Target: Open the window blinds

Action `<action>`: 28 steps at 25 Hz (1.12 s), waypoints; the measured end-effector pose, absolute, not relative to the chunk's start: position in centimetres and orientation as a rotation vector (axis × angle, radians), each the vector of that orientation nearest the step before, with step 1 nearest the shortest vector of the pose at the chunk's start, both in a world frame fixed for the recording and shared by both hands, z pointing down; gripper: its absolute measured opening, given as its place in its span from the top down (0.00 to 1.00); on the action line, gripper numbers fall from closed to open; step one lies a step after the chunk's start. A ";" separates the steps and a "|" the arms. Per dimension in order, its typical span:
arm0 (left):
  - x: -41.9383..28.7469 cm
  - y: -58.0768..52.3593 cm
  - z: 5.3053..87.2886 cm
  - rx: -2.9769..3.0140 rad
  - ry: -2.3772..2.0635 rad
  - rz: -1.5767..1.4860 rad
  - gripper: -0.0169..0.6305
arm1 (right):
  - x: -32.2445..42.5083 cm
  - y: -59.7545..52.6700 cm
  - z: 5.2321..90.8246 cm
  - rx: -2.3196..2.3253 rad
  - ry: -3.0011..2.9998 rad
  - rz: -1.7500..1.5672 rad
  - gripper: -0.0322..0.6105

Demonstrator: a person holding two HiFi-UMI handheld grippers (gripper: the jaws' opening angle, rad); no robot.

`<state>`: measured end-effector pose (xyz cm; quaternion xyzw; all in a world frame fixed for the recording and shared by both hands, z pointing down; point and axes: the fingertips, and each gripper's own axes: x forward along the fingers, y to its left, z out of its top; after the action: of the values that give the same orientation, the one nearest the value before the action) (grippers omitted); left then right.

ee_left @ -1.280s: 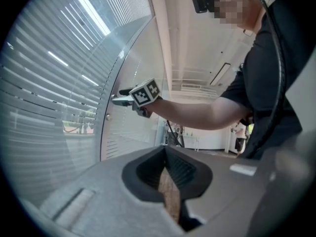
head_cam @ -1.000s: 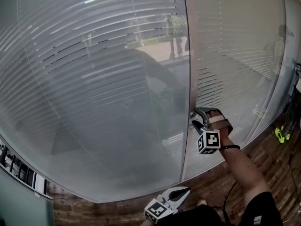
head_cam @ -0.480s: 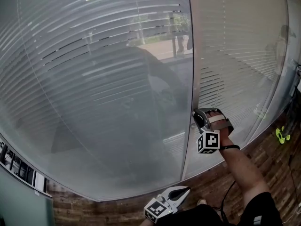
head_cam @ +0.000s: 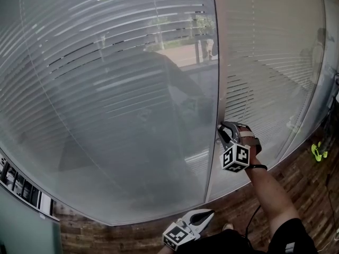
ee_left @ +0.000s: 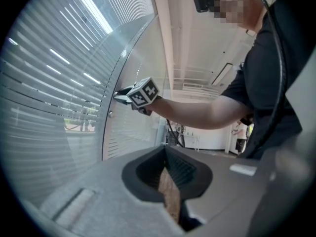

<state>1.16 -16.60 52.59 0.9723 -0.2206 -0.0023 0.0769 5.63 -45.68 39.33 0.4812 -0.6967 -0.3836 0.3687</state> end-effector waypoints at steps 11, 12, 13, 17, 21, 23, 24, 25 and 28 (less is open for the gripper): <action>1.0 -16.5 52.3 2.908 -0.666 -0.013 0.97 | 6.2 -45.9 38.6 1.427 -2.065 -0.660 0.76; 1.0 -16.5 52.3 2.908 -0.664 -0.015 0.97 | 6.3 -45.9 38.6 1.448 -2.092 -0.623 0.76; 1.0 -16.5 52.2 2.909 -0.663 -0.017 0.97 | 6.3 -46.0 38.6 1.463 -2.116 -0.590 0.76; 1.1 -16.4 52.1 2.913 -0.659 -0.020 0.97 | 6.4 -46.3 39.0 1.546 -2.222 -0.429 0.76; 1.2 -16.2 52.1 2.913 -0.647 -0.017 0.97 | 6.6 -46.5 39.4 1.619 -2.342 -0.227 0.76; 1.2 -16.2 52.2 2.913 -0.646 -0.017 0.97 | 7.0 -46.7 39.7 1.636 -2.375 -0.165 0.76; 1.2 -16.2 52.2 2.911 -0.647 -0.019 0.97 | 7.1 -46.8 39.8 1.643 -2.386 -0.141 0.76; 1.2 -16.2 52.2 2.910 -0.647 -0.021 0.97 | 7.2 -46.9 39.9 1.651 -2.397 -0.120 0.76; 1.2 -16.1 52.2 2.910 -0.642 -0.020 0.97 | 7.3 -46.9 39.9 1.693 -2.453 -0.007 0.76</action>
<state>1.16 -16.14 52.18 0.9733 -0.2148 -0.0068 0.0806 7.25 -46.90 39.86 0.5662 -0.8203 -0.0022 0.0803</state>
